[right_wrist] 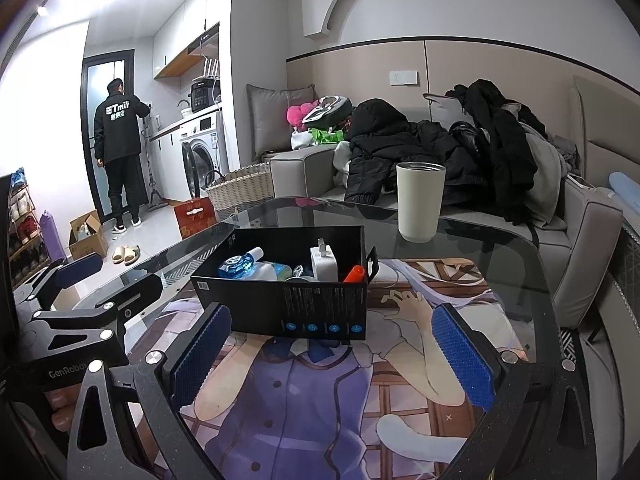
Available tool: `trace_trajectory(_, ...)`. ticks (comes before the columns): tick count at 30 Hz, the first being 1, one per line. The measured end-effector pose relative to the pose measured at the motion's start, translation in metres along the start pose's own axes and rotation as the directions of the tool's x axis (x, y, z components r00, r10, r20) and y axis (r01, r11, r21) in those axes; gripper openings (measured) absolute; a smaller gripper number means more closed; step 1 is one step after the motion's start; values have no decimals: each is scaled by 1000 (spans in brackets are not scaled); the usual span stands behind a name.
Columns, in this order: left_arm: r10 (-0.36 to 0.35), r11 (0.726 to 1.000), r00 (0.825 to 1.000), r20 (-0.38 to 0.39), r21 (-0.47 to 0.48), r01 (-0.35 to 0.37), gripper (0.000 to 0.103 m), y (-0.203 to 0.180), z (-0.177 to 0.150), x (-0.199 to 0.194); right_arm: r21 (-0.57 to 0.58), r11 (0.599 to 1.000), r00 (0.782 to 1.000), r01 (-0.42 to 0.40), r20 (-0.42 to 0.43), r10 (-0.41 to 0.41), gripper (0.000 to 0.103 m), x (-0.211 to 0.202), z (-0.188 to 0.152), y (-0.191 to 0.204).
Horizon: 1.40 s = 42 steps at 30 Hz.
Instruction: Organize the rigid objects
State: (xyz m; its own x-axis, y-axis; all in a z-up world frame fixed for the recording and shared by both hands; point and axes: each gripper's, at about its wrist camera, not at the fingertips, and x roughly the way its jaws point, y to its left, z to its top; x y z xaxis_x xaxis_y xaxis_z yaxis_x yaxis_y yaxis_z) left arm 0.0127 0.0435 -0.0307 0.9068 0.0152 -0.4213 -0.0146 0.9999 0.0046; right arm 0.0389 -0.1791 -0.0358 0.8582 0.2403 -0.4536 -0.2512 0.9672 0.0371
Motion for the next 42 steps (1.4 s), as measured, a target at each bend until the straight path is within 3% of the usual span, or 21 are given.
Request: trace_trajectory(42, -8, 999, 999, -45, 35, 10, 103, 0, -6, 8, -1, 1000, 998, -21, -54, 21, 102, 14, -4, -2)
